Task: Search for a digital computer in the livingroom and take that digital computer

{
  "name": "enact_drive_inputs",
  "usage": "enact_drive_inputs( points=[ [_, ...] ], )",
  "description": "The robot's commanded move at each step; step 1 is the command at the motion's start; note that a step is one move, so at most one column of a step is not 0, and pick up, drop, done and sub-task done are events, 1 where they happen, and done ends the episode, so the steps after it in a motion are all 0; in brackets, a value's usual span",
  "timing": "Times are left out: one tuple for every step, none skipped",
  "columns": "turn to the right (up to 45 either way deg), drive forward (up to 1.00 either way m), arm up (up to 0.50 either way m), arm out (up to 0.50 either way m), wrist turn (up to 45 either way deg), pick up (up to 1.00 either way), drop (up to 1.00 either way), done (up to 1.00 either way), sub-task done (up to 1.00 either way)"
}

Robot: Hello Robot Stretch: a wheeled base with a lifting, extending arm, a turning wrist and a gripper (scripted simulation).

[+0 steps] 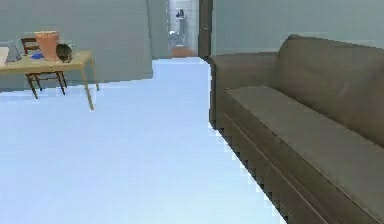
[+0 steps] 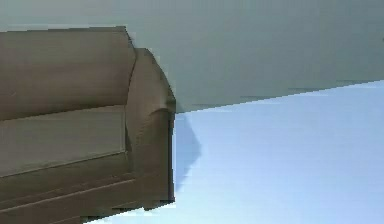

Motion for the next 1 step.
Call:
enact_drive_inputs(
  points=[
    [0.0, 1.00, 0.00, 0.00, 0.0, 0.00, 0.00, 0.00, 0.00]
  ],
)
